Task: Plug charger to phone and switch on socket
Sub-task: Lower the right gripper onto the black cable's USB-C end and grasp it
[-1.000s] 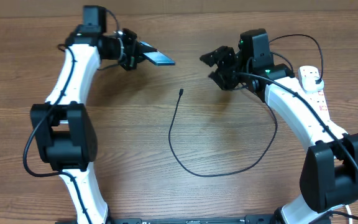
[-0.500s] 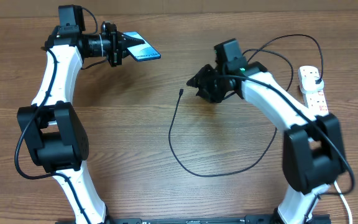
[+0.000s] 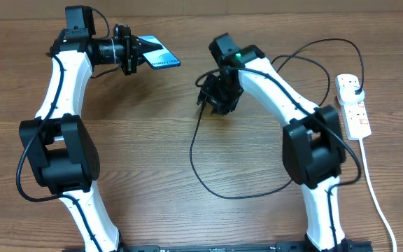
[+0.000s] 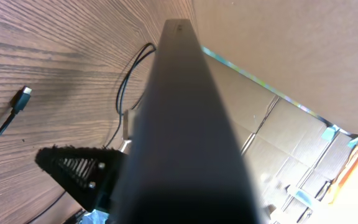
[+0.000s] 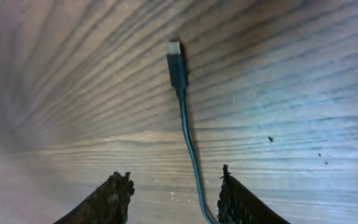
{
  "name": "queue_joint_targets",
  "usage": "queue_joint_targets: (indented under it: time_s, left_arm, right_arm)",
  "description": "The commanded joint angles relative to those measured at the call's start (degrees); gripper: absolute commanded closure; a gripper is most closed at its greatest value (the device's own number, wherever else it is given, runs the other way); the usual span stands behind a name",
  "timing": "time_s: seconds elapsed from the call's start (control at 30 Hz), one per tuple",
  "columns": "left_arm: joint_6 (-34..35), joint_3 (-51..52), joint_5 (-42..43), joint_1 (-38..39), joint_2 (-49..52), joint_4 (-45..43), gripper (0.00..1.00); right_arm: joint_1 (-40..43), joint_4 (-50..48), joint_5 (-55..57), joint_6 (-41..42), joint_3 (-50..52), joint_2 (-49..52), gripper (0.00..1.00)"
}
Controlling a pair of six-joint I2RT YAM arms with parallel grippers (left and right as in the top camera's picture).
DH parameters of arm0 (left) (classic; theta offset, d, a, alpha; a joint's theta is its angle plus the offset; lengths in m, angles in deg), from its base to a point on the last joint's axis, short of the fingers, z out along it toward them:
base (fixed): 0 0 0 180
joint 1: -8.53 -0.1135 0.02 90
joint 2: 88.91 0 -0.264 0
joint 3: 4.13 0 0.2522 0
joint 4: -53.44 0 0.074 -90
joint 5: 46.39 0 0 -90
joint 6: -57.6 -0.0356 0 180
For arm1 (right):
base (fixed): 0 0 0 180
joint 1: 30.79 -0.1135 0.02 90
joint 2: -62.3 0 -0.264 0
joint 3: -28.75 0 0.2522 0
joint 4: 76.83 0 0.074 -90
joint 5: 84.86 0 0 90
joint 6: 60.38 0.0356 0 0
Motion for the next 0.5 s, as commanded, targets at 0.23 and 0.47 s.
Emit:
queue_joint_targets:
  time_s: [0.23, 0.47]
  left_arm:
    - [-2.99, -0.83, 4.09, 0.42, -0.35, 0.63, 0.96]
    - [4.61, -0.83, 7.48, -2.75, -0.35, -5.35, 0.96]
  right_arm:
    - [-0.70, 6.08, 2.58, -1.40, -10.14, 6.91, 0.58]
    - [-0.70, 5.60, 2.60, 0.13, -10.14, 6.91, 0.58]
